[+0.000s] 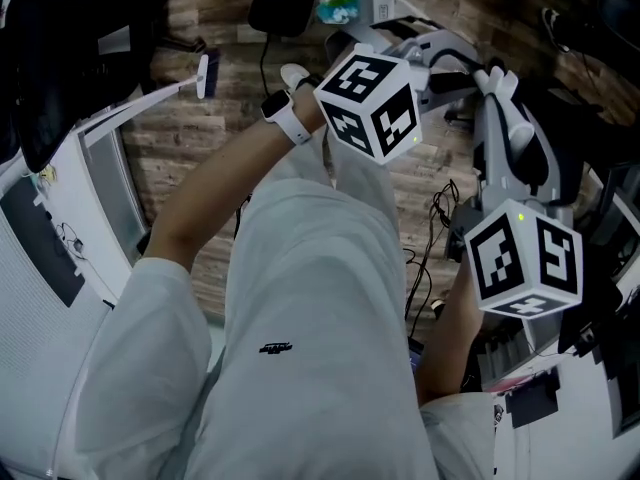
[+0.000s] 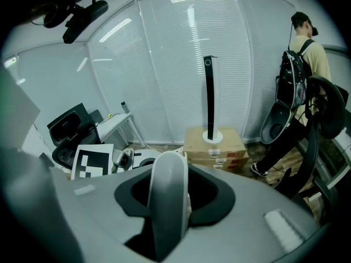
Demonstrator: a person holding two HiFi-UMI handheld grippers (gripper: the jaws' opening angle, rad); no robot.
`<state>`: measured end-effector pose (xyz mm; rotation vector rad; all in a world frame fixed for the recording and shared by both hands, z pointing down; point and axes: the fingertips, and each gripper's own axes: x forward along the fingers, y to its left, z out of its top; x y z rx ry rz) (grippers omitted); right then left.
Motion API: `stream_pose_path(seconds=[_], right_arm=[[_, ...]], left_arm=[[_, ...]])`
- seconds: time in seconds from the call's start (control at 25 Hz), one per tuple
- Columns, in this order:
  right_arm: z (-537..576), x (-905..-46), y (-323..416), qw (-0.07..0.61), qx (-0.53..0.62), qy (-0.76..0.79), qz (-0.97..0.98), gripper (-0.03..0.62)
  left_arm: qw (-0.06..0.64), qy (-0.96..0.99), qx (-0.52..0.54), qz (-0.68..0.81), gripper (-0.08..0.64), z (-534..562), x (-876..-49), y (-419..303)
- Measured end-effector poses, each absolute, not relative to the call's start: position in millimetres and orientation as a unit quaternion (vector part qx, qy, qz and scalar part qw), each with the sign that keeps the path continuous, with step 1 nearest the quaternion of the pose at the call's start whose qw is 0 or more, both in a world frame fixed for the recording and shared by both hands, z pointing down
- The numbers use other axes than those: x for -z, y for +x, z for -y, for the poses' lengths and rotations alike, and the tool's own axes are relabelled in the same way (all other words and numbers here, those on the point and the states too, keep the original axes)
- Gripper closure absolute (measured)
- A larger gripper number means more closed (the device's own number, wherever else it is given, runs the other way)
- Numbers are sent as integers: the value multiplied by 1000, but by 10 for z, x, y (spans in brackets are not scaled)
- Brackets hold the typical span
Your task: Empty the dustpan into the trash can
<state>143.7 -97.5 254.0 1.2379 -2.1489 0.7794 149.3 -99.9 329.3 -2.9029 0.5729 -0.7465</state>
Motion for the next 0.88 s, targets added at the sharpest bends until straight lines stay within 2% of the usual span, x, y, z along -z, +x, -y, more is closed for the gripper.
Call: stream_pose_path(seconds=[0.48,0.88], right_arm=[[1035,-2249,950,269,-228,401,845,462],[966,-2243,330,297,-153,321,886,465]], left_arm=[[46,-928,213,-301,474,1139,-2988,987],[50,-898,206,-386,474,1125,-2980,366]])
